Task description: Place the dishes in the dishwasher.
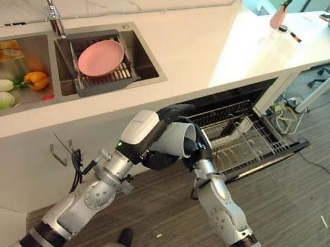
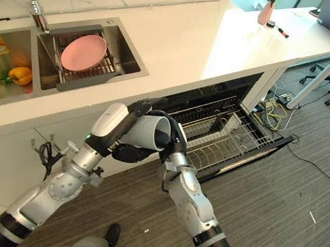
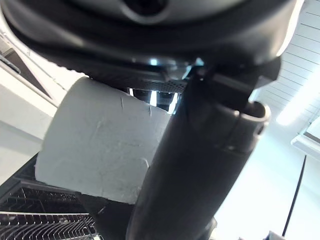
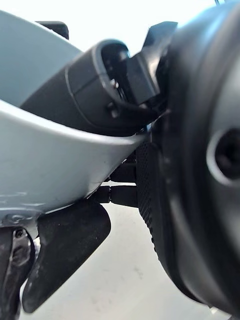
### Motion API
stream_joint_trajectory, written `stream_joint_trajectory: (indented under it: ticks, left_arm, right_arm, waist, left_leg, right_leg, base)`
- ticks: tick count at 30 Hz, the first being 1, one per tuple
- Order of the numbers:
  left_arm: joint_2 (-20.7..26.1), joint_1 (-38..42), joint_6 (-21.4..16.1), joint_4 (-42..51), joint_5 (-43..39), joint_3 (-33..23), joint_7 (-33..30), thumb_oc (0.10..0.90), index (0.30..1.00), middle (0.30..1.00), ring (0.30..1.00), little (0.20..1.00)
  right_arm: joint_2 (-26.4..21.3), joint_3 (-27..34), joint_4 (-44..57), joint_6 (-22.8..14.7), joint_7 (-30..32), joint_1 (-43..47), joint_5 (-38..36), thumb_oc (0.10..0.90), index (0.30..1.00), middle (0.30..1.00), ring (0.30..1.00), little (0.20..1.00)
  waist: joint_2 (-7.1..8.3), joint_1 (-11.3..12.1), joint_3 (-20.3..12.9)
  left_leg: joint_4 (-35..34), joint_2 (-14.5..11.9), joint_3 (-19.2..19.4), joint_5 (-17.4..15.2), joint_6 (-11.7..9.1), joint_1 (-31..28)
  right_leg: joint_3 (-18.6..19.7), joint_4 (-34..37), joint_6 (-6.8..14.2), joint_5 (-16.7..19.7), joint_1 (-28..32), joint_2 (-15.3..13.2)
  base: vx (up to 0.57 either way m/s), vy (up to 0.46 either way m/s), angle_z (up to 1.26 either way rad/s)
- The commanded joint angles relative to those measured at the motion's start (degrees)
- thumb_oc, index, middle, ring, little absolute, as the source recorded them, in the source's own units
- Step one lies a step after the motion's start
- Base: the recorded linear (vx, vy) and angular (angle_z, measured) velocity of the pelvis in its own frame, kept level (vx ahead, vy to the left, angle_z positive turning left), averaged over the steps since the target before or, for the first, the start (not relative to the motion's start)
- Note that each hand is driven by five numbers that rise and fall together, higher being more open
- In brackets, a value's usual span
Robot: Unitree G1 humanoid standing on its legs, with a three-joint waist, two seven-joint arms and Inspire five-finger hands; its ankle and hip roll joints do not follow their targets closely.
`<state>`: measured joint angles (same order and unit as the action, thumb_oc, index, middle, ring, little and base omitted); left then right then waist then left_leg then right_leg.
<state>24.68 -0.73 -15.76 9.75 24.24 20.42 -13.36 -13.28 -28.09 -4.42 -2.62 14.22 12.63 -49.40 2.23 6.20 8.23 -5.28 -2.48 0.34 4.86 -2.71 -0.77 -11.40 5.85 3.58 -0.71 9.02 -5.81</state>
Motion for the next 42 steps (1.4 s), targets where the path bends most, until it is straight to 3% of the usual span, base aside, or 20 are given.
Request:
stream_joint_trajectory:
  ticks: [1, 8, 14, 20, 26, 30, 32, 34, 35, 38, 39, 41, 42]
  left_arm:
    - [-0.9, -7.7, 7.1, -8.2, -31.9, -15.4, -9.0, 0.8, 0.9, 0.9, 0.9, 0.9]
    - [-5.0, -8.0, 6.5, -9.7, -44.2, -18.3, -8.7, 0.8, 0.9, 0.9, 0.9, 0.9]
    - [-6.2, -8.4, 6.9, -10.6, -46.6, -19.8, -9.0, 0.8, 0.9, 0.9, 0.9, 0.9]
    - [-11.0, -9.2, 5.4, -12.0, -64.7, -21.2, -6.5, 0.8, 0.9, 0.9, 0.9, 0.9]
    - [-11.9, -8.9, 5.1, -11.6, -67.7, -22.1, -6.3, 0.8, 0.9, 0.9, 0.9, 0.9]
    - [-11.4, -9.1, 5.9, -10.7, -67.4, -21.8, -3.4, 0.8, 0.9, 0.9, 0.9, 0.9]
    - [-10.8, -9.4, 5.9, -10.2, -66.9, -21.6, -2.0, 0.8, 0.9, 0.9, 0.9, 0.9]
    - [-9.9, -10.0, 6.4, -9.3, -65.6, -21.3, -0.4, 0.8, 0.9, 0.9, 0.9, 0.9]
    - [-9.9, -10.0, 6.4, -9.3, -65.6, -21.3, -0.4, 0.8, 0.9, 0.9, 0.9, 0.9]
    - [-8.8, -11.9, 7.5, -9.8, -63.2, -20.3, 0.7, 0.8, 0.9, 0.9, 0.9, 0.9]
    - [-8.7, -13.1, 7.7, -10.3, -61.7, -20.0, 0.5, 0.8, 0.9, 0.9, 0.9, 0.9]
    - [-8.4, -14.4, 7.6, -11.4, -59.0, -19.7, 0.0, 0.8, 0.9, 0.9, 0.9, 0.9]
    - [-8.2, -15.3, 7.6, -11.6, -57.2, -19.7, -0.2, 0.8, 0.9, 0.9, 0.9, 0.9]
  right_arm:
    - [2.1, 38.1, 6.5, -27.9, 9.8, 6.6, -9.2, 0.4, 0.3, 0.3, 0.3, 0.3]
    - [2.6, 41.6, 8.4, -30.2, 11.4, 7.7, -9.2, 0.4, 0.3, 0.3, 0.3, 0.3]
    - [1.0, 43.8, 8.7, -30.9, 12.7, 8.6, -8.7, 0.4, 0.3, 0.3, 0.3, 0.3]
    - [0.8, 44.4, 8.9, -30.1, 12.4, 9.1, -8.7, 0.4, 0.3, 0.3, 0.3, 0.3]
    - [1.0, 44.7, 9.0, -30.1, 12.4, 9.2, -8.8, 0.4, 0.3, 0.3, 0.3, 0.3]
    - [-0.9, 45.1, 8.2, -27.9, 11.5, 8.6, -7.0, 0.4, 0.3, 0.3, 0.3, 0.3]
    - [-3.5, 44.9, 6.9, -25.3, 11.6, 7.5, -2.8, 0.4, 0.3, 0.3, 0.3, 0.3]
    - [-8.7, 44.7, 5.6, -19.8, 13.4, 5.5, 7.7, 0.4, 0.3, 0.3, 0.3, 0.3]
    - [-8.7, 44.7, 5.6, -19.8, 13.5, 5.5, 7.7, 0.4, 0.3, 0.3, 0.3, 0.3]
    - [-15.6, 44.9, 4.6, -11.1, 17.3, 1.7, 28.0, 0.4, 0.3, 0.3, 0.3, 0.3]
    - [-17.7, 45.2, 5.6, -6.6, 19.0, 0.4, 36.9, 0.4, 0.3, 0.3, 0.3, 0.3]
    - [-22.0, 46.6, 8.2, -1.4, 22.2, -1.8, 54.5, 0.4, 0.3, 0.3, 0.3, 0.3]
    - [-22.2, 47.2, 8.9, 0.2, 22.1, -2.7, 58.1, 0.4, 0.3, 0.3, 0.3, 0.3]
  waist:
    - [-0.98, 0.8, -4.5]
    - [-1.26, 0.4, -4.7]
    - [-1.28, 0.2, -4.8]
    - [-1.26, 0.2, -4.8]
    - [-1.18, 0.2, -4.8]
    - [-1.16, 0.4, -4.8]
    - [-1.06, 0.4, -4.7]
    - [-1.04, 0.4, -4.4]
    - [-1.04, 0.4, -4.5]
    - [-0.9, 0.2, -4.1]
    - [-0.95, 0.2, -4.0]
    - [-0.92, 0.1, -3.8]
    - [-1.0, 0.1, -3.7]
  left_leg:
    - [0.3, -2.2, 0.1, -5.0, -1.7, -3.0]
    - [0.3, -2.2, 0.2, -5.2, -1.6, -3.3]
    - [0.3, -2.2, 0.4, -5.3, -1.6, -3.4]
    - [0.3, -2.4, 0.5, -5.3, -1.5, -3.6]
    - [0.3, -2.5, 0.3, -5.4, -1.6, -3.7]
    - [0.3, -2.6, 0.1, -5.3, -1.7, -3.7]
    - [0.3, -2.6, 0.1, -5.2, -1.7, -3.6]
    - [0.3, -2.7, 0.1, -5.1, -1.7, -3.7]
    - [0.3, -2.7, 0.1, -5.1, -1.7, -3.6]
    - [0.3, -2.6, 0.0, -5.1, -1.6, -3.6]
    - [0.3, -2.6, -0.1, -4.9, -1.5, -3.3]
    - [0.3, -2.6, -0.2, -5.2, -1.5, -3.6]
    - [0.3, -2.5, -0.4, -4.8, -1.3, -3.2]
  right_leg:
    - [-0.9, -0.8, 3.5, -2.5, 1.0, -1.7]
    - [-0.6, -0.8, 3.4, -2.7, 1.0, -1.7]
    - [-0.4, -0.8, 3.5, -2.7, 1.0, -1.7]
    - [-0.2, -0.8, 3.4, -2.8, 1.0, -1.6]
    - [-0.2, -0.8, 3.2, -3.1, 1.2, -1.5]
    - [-0.2, -0.8, 3.2, -3.1, 1.3, -1.4]
    - [-0.3, -0.8, 3.2, -3.0, 1.2, -1.3]
    - [-0.3, -0.8, 3.3, -2.9, 1.2, -1.3]
    - [-0.3, -0.8, 3.3, -2.9, 1.2, -1.3]
    - [-0.4, -0.8, 3.3, -2.9, 1.3, -1.2]
    - [-0.4, -0.8, 3.4, -2.7, 1.1, -1.2]
    - [-0.5, -0.8, 3.5, -2.8, 1.3, -1.1]
    - [-0.5, -0.8, 3.4, -2.5, 1.0, -1.0]
  base:
    - [0.0, 0.0, 0.0]
    - [0.0, 0.0, 0.0]
    - [0.0, 0.0, 0.0]
    - [0.0, 0.0, 0.0]
    - [0.0, -0.009, -0.03]
    - [0.0, -0.001, 0.01]
    - [-0.03, -0.005, 0.06]
    - [-0.03, -0.004, 0.04]
    - [0.0, 0.0, 0.0]
    - [0.0, 0.0, 0.0]
    - [0.0, 0.0, 0.0]
    - [0.0, 0.0, 0.0]
    - [0.0, 0.0, 0.0]
